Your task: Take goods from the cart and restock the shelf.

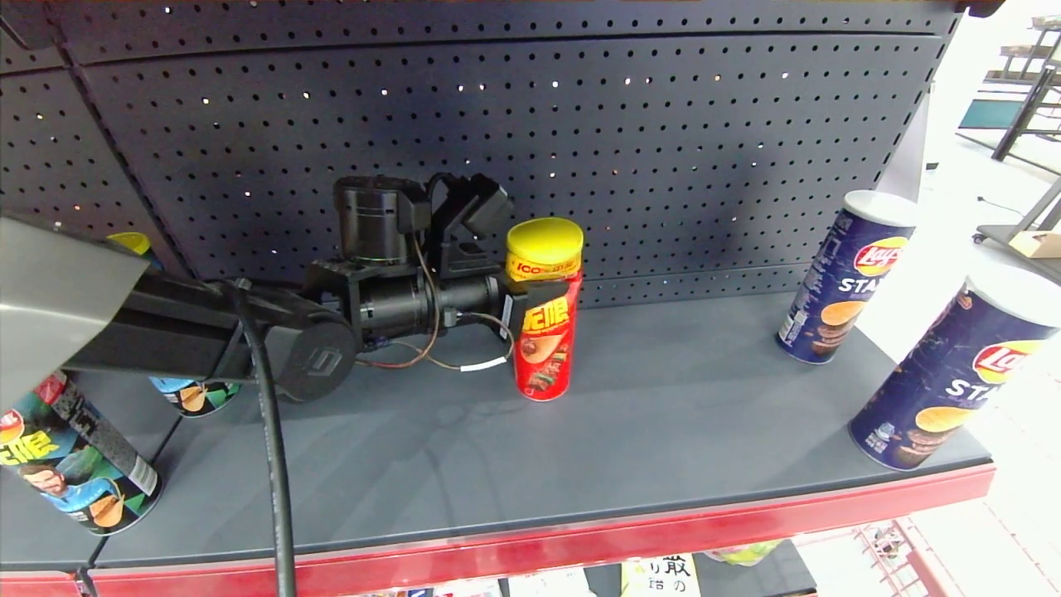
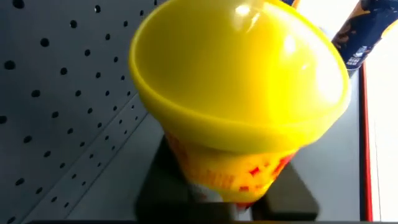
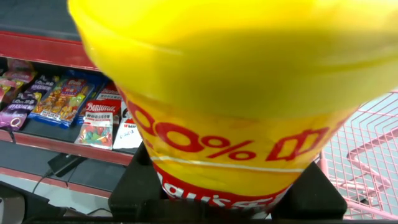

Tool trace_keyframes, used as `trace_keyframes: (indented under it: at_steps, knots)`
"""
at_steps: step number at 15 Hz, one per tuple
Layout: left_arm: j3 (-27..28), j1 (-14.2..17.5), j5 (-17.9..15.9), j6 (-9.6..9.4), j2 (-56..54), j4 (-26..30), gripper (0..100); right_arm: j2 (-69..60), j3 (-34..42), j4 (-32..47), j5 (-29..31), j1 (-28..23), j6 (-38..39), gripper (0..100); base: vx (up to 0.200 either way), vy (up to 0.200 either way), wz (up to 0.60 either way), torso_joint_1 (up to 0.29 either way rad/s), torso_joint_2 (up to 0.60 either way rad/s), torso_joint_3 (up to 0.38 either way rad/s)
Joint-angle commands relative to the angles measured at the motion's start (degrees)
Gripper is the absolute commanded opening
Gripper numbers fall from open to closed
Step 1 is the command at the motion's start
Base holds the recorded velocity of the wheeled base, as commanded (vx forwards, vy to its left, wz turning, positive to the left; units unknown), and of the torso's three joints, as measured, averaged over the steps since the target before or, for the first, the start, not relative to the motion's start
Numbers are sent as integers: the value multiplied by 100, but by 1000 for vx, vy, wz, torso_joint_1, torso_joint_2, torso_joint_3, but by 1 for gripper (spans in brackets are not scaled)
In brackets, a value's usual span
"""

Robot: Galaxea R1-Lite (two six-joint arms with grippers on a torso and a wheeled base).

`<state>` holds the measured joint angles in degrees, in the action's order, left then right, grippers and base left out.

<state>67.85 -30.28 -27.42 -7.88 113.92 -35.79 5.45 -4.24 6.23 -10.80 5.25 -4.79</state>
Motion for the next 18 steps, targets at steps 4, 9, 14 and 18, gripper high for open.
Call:
trace_keyframes:
  at_steps: [4, 9, 14, 18]
  knots:
    - [-536, 13, -291, 32, -529, 20, 0, 9, 2, 1, -1, 2, -13, 0, 0, 0, 0, 0, 0, 0]
    - [-1688, 49, -484, 40, -1671, 46, 0, 9, -6, 1, -1, 2, -4, 0, 0, 0, 0, 0, 0, 0]
    - [-2461, -4, -502, 14, -2199, 2, 0, 9, -6, 1, -1, 2, -13, 0, 0, 0, 0, 0, 0, 0]
    - [-2760, -118, -502, -12, -2304, 2, 0, 9, -6, 1, -1, 2, -31, 0, 0, 0, 0, 0, 0, 0]
